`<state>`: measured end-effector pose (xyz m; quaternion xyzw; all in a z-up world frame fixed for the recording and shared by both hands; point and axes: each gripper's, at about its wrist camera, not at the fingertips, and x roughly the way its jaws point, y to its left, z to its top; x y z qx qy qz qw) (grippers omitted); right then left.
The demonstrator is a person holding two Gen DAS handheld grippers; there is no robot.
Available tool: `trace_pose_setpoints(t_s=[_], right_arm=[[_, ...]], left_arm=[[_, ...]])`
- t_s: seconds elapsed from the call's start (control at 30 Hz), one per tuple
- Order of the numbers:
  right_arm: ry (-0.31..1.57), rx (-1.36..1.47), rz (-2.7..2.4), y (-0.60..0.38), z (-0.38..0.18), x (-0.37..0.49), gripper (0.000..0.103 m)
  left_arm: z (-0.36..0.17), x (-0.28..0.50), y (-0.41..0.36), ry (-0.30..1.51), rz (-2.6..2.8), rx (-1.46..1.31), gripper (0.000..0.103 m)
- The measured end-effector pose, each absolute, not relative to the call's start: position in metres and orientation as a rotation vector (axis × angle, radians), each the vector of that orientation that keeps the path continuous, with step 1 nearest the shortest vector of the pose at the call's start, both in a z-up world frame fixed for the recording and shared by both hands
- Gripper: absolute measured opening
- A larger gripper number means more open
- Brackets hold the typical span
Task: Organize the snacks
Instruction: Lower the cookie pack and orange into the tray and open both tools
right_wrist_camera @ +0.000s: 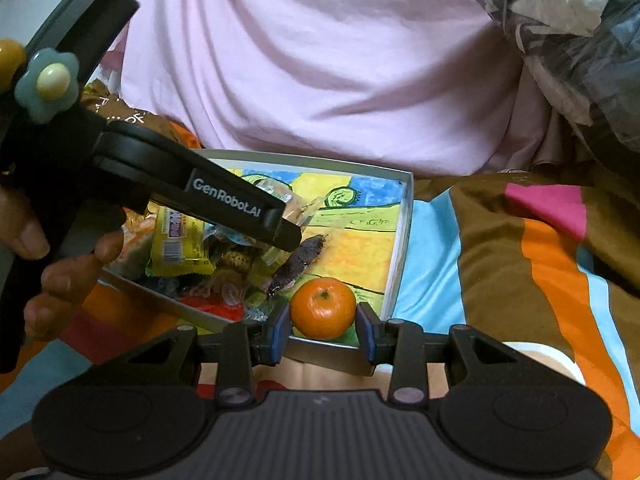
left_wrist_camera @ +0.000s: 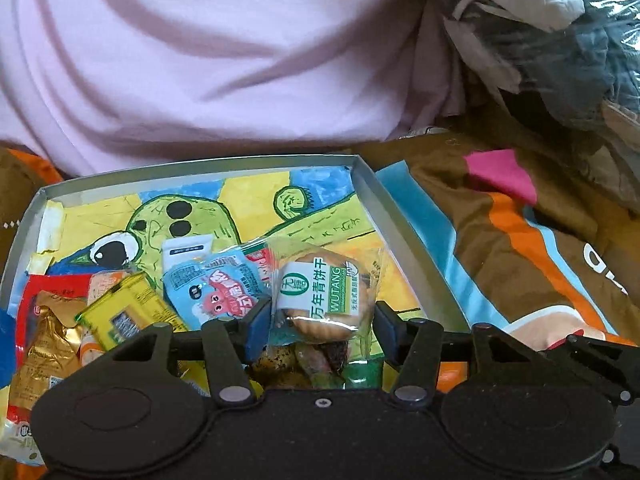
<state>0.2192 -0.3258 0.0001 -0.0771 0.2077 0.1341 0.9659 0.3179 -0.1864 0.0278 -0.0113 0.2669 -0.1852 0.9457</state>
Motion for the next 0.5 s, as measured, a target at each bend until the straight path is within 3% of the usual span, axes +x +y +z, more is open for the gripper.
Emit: trace_pose_setpoints(t_s=[0.27,0.37,0.5], right_arm=[[0.415,-0.135,0.249,-0.331,0.004,0.211,0.057],[0.408,-0.115,0.238,-0.334,0.006,0.207,0.066],[0.386,-0.082,0.216,-0.337,0.009,0.2,0.083]], left_arm=[[0.029,0.318,-0.185,0.563,-0.365,-0.051,0.078],[0.032,0.315,-0.185,0.552,-0.368,-0.059,0.08],[0.038,0.307,-0.183,0.516,-0.351,-0.064,0.097]])
